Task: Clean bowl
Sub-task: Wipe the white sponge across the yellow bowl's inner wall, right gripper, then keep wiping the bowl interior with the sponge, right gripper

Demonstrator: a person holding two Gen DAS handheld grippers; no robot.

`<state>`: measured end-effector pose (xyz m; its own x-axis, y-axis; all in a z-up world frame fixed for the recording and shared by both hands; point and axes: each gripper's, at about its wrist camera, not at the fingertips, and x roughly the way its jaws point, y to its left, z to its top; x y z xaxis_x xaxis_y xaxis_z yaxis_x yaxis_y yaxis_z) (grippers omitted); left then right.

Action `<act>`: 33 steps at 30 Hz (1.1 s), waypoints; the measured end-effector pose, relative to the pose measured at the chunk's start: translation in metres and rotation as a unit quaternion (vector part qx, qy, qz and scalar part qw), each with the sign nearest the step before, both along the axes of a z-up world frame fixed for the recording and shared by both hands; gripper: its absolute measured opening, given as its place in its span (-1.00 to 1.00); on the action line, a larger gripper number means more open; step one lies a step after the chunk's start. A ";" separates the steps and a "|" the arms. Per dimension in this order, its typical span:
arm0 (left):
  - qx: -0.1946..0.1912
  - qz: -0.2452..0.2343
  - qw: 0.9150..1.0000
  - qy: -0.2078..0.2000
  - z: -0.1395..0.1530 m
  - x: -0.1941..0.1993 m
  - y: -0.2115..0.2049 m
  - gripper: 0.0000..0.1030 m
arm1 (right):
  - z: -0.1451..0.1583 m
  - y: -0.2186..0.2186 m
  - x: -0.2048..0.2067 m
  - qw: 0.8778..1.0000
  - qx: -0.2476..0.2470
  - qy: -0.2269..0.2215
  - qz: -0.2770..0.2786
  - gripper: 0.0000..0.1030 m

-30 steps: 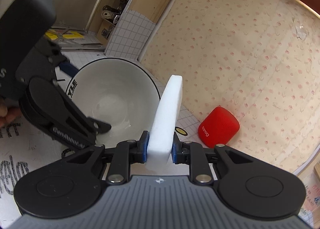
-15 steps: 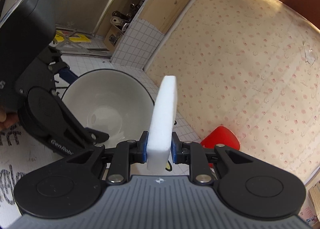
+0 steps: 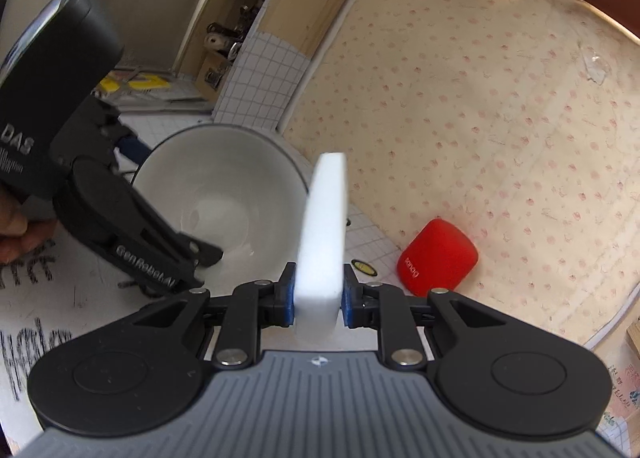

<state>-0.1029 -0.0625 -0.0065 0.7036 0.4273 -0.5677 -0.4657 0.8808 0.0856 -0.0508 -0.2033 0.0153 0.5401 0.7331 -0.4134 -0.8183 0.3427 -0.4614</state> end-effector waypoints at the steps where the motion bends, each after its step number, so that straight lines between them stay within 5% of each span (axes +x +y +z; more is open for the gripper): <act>1: 0.001 0.000 1.000 0.000 0.000 0.000 0.000 0.89 | 0.002 0.003 0.000 1.000 0.000 -0.003 0.002 -0.54; 24: 0.032 0.006 0.999 -0.016 0.009 0.001 0.004 0.89 | -0.006 0.008 0.003 1.000 -0.017 -0.003 -0.001 -0.53; 33: -0.020 0.003 1.000 -0.014 0.001 0.000 0.008 0.88 | -0.003 0.010 0.000 1.000 -0.017 -0.010 0.006 -0.53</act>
